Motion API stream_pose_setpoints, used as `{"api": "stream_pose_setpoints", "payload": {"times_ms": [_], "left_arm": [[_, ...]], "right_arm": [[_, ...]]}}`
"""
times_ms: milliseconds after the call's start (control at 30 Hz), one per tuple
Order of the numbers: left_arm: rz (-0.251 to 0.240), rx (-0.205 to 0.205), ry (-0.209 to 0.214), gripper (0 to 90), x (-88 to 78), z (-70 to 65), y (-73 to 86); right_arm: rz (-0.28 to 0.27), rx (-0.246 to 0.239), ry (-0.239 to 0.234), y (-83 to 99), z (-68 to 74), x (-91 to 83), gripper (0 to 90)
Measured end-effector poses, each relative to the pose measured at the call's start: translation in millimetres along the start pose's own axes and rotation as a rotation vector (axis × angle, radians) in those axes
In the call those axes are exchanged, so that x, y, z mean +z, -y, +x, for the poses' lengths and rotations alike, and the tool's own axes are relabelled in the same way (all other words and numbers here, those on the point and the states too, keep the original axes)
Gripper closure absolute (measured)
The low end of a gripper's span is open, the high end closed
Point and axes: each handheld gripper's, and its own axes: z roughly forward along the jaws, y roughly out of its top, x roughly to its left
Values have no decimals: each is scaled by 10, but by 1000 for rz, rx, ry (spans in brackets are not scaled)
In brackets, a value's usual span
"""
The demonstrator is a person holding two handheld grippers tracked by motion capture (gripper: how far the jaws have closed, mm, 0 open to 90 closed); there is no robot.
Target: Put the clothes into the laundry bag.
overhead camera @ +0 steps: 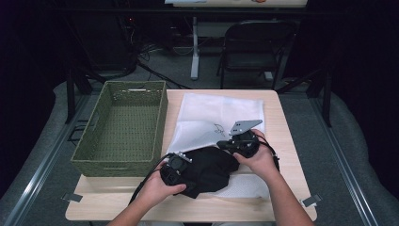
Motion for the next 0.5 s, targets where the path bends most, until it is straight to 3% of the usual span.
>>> {"api": "stream_pose_setpoints", "payload": {"times_ms": [300,500], "left_arm": [[-20,-3,4,414,36,25,18],[-36,0,-10,434,59,22,24]], "right_arm": [[1,-1,-1,0,1,4,899],[0,-3,0,-1,2,2,899]]}}
